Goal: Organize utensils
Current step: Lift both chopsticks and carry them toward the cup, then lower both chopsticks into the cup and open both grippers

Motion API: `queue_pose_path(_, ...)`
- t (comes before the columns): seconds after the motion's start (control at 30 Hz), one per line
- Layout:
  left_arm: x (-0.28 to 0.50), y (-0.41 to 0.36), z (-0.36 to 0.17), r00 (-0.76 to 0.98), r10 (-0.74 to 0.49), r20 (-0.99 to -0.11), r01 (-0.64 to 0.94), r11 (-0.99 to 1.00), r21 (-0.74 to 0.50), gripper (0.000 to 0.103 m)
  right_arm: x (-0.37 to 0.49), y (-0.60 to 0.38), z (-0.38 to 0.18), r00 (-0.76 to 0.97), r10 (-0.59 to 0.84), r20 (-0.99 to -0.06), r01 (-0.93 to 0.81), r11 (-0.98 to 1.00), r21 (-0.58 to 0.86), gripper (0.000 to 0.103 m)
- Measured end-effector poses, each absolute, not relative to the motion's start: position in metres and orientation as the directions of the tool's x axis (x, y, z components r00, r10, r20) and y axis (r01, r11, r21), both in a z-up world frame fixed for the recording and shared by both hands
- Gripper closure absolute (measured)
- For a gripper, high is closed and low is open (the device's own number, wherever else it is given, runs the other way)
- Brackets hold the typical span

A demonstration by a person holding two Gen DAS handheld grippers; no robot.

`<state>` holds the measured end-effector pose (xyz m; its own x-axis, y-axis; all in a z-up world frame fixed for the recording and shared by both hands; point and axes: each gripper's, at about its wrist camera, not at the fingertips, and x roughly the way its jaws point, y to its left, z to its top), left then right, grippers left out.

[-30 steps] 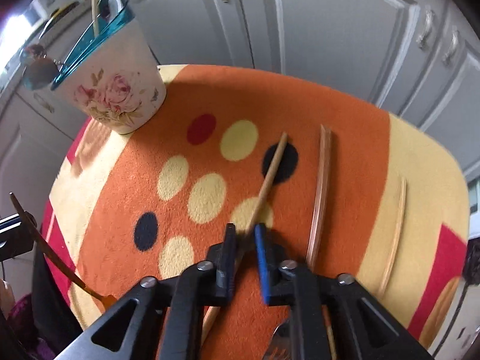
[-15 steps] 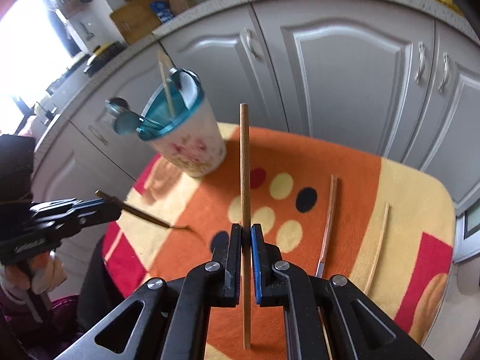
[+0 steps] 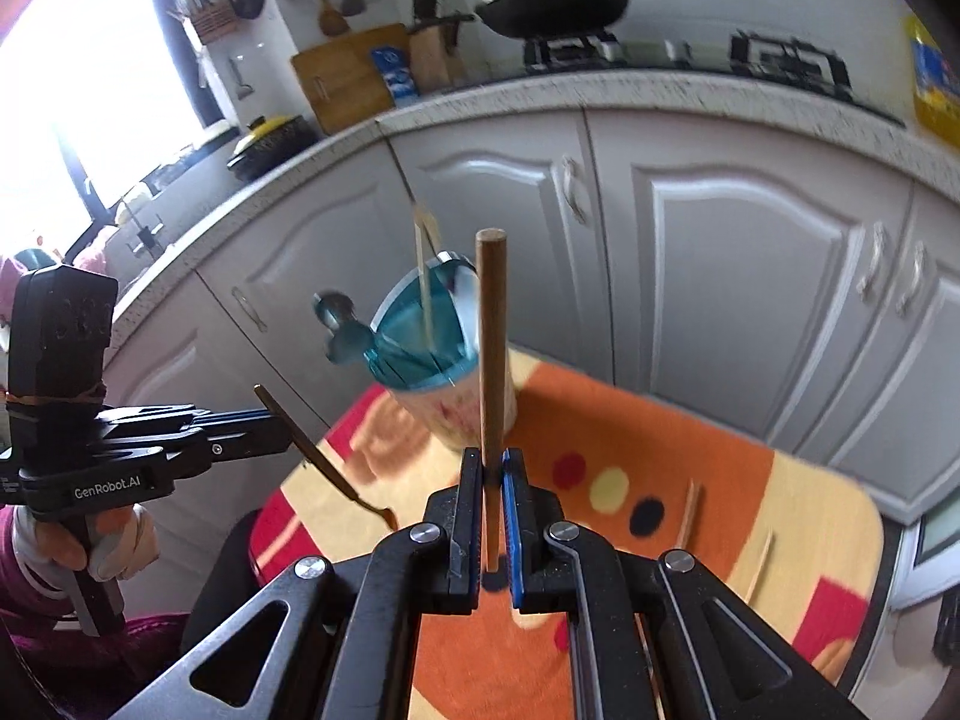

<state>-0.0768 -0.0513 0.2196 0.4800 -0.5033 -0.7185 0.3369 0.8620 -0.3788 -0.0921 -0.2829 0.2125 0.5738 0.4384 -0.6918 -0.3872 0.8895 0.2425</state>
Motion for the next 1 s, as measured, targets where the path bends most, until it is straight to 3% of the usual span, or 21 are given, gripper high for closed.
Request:
queue_pose_path(0.47, -0.016, -0.023, 0.29, 0.619, -0.47, -0.63, 0.299, 0.882, -0.364, 0.098, -0.047, -0.239, 0.291, 0.624, 0.468, -0.626, -0.49, 0.858, 0.152, 0.097)
queue_pose_path(0.7, 0.022, -0.018, 0.28, 0.639, -0.415, -0.648, 0.262, 0.909, -0.324, 0.098, -0.013, -0.23, 0.3, 0.64, 0.466, -0.611, -0.48, 0.864, 0.156, 0.097)
queue_pose_path(1.0, 0.059, -0.019, 0.244, 0.593, -0.383, -0.708, 0.225, 0.923, -0.312, 0.098, 0.028, -0.218, 0.272, 0.603, 0.452, -0.657, -0.465, 0.869, 0.17, 0.097)
